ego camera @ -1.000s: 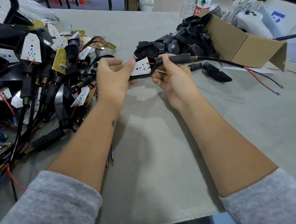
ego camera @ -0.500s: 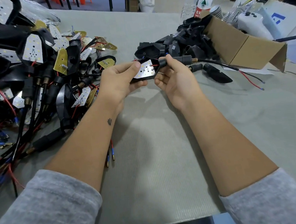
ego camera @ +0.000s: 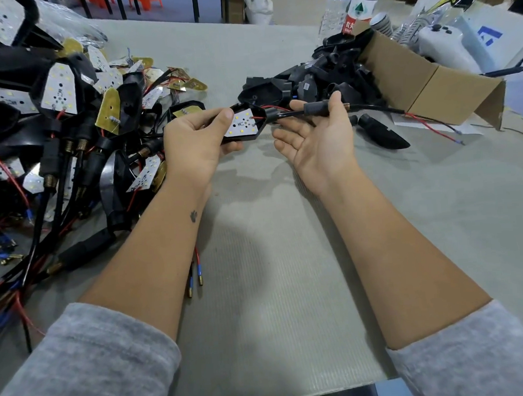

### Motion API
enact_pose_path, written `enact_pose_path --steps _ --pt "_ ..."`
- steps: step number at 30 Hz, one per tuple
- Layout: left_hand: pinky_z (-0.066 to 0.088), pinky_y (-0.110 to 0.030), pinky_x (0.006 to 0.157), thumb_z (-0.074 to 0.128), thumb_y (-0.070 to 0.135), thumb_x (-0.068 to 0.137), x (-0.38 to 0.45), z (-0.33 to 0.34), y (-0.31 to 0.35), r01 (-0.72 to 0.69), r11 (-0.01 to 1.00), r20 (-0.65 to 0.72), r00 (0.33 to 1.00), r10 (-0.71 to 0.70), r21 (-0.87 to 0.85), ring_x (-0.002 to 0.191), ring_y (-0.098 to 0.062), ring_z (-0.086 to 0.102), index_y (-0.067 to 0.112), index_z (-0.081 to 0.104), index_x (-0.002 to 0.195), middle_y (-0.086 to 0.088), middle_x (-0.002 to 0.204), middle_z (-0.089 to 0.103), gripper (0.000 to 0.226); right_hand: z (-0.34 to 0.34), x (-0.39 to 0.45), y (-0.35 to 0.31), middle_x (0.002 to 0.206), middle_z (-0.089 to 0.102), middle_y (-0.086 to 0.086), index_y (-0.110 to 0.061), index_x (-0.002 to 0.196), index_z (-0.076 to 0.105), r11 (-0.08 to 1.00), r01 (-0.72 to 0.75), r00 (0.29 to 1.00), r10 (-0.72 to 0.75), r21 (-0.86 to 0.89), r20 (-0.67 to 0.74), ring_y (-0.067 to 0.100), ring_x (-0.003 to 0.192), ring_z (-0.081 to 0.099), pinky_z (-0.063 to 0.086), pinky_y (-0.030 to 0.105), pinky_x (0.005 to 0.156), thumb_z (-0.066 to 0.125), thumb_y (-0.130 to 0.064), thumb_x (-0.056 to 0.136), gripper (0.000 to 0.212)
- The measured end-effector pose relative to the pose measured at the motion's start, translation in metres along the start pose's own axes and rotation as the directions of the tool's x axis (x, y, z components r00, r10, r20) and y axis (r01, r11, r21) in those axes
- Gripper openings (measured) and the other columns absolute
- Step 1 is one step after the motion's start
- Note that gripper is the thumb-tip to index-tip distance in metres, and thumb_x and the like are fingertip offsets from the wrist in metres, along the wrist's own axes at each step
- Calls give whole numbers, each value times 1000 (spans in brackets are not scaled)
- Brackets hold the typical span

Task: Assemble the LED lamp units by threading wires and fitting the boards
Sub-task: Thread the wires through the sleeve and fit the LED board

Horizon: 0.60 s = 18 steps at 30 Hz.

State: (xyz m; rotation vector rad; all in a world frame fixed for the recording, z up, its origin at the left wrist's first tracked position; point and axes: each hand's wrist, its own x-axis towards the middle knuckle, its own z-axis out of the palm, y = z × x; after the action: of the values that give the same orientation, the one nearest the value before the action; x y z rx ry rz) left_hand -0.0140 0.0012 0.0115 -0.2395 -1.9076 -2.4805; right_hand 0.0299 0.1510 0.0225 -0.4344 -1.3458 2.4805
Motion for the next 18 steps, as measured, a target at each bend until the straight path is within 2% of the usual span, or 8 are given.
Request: enact_pose_path --steps 5,7,10,14,16,18 --pt "53 -17 57 65 9 91 -1 1 0 17 1000 88 996 -16 -13 61 -10 67 9 72 86 6 69 73 8 1 2 5 74 58 4 -11 90 63 995 39 999 -41 -89 -26 15 61 57 50 24 59 31 -52 102 53" --pt "54 -17 58 65 9 92 -2 3 -1 16 1000 117 993 -16 -4 64 -9 68 10 72 87 6 70 73 8 2 2 7 74 58 5 -9 98 62 984 47 999 -49 -170 -5 14 59 55 50 25 59 33 -49 103 49" --pt "53 -16 58 64 9 92 -1 2 -2 14 1000 88 996 -13 -5 62 -9 67 12 72 83 6 70 73 12 4 2 8 74 57 5 -6 104 60 978 37 999 -39 -204 -6 14 57 54 50 24 57 37 -47 102 47" --pt "52 -16 56 63 9 92 -1 3 -2 13 1000 41 999 -13 16 59 -11 65 8 72 89 3 73 72 9 3 2 9 62 52 1 -10 88 56 983 116 990 -126 -144 -62 10 48 50 44 21 51 44 -34 103 31" --pt "52 -16 55 63 8 93 -2 4 -2 9 1000 17 1000 -9 29 59 -12 65 8 71 90 1 75 71 8 2 3 8 65 54 4 -9 97 50 981 149 982 -161 -122 -96 11 48 52 44 22 49 44 -30 104 22" --pt "52 -15 55 62 8 93 -1 2 -2 14 999 -18 1000 -13 39 60 -13 65 8 69 91 -1 77 70 8 0 5 6 69 58 7 -7 108 47 985 143 979 -155 -92 -134 13 50 55 48 23 50 40 -33 105 27"
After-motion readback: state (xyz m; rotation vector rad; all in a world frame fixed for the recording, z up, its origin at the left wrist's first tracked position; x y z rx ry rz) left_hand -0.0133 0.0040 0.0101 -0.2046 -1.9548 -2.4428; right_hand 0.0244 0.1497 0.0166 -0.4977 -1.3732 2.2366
